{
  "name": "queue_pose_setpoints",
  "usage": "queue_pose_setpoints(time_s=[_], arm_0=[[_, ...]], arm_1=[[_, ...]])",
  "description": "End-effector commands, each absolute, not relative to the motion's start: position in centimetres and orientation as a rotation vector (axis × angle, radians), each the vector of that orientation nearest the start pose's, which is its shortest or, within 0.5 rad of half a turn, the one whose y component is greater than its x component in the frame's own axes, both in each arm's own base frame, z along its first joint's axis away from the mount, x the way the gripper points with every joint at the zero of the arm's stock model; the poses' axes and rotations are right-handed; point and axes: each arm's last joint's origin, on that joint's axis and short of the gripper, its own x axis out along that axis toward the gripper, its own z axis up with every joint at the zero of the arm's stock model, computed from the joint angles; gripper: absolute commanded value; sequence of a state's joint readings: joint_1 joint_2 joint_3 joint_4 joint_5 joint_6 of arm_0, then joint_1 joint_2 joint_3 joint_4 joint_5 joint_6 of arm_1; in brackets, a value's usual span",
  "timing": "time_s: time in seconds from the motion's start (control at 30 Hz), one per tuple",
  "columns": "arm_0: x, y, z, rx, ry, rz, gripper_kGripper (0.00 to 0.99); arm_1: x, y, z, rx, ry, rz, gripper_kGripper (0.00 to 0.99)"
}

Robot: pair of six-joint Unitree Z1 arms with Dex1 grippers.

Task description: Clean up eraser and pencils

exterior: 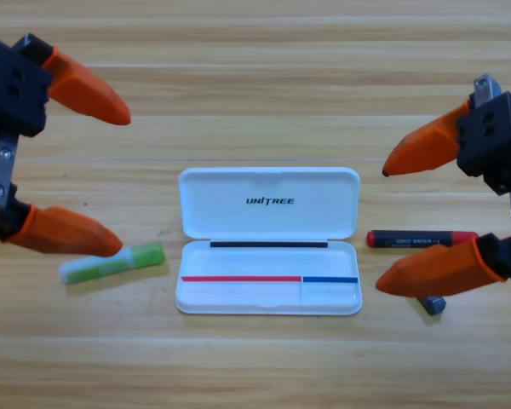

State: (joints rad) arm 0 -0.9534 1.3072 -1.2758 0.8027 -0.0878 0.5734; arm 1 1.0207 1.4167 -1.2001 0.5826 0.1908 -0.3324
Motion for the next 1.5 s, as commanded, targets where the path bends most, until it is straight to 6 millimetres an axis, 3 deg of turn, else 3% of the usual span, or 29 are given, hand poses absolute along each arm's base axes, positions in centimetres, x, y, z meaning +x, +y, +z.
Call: queue_pose_setpoints(time_s=[0.03, 0.27, 0.47, 0.6, 0.7, 0.8, 0.9, 1.0, 1.23, 1.5], arm_0=[[11.2, -17.1, 39.5, 0.89, 0.519, -1.212, 0.979], [10.9, -16.6, 39.5, 0.889, 0.514, -1.211, 0.98], [11.5, -15.7, 40.4, 0.945, 0.498, -1.105, 0.98], [13.6, -15.5, 41.7, 1.031, 0.502, -0.956, 0.98], [17.0, -15.3, 41.1, 1.068, 0.585, -0.882, 0.979], [20.9, -15.2, 39.3, 1.096, 0.696, -0.853, 0.979], [25.3, -15.4, 36.3, 1.108, 0.862, -0.863, 0.977], [27.7, -15.7, 33.6, 1.098, 0.971, -0.883, 0.977], [30.4, -16.5, 29.7, 1.018, 1.128, -0.95, 0.959], [32.0, -17.4, 25.0, 0.964, 1.241, -1.012, 0.957]], arm_1=[[11.2, 21.4, 37.3, -0.618, 0.559, 1.308, 0.988], [11.0, 21.1, 37.6, -0.603, 0.559, 1.3, 0.988], [11.1, 19.1, 37.9, -0.634, 0.6, 1.156, 0.988], [12.8, 19.1, 36.3, -0.661, 0.744, 0.965, 0.988], [15.0, 20.2, 34.1, -0.688, 0.9, 0.859, 0.986], [17.7, 20.7, 31.6, -0.678, 1.019, 0.781, 0.98], [20.2, 21.8, 28.5, -0.695, 1.144, 0.725, 0.969], [22.7, 22.8, 25.9, -0.68, 1.234, 0.675, 0.96], [25.2, 24.5, 21.9, -0.695, 1.32, 0.629, 0.951], [26.4, 25.8, 19.6, -0.678, 1.378, 0.616, 0.917]])
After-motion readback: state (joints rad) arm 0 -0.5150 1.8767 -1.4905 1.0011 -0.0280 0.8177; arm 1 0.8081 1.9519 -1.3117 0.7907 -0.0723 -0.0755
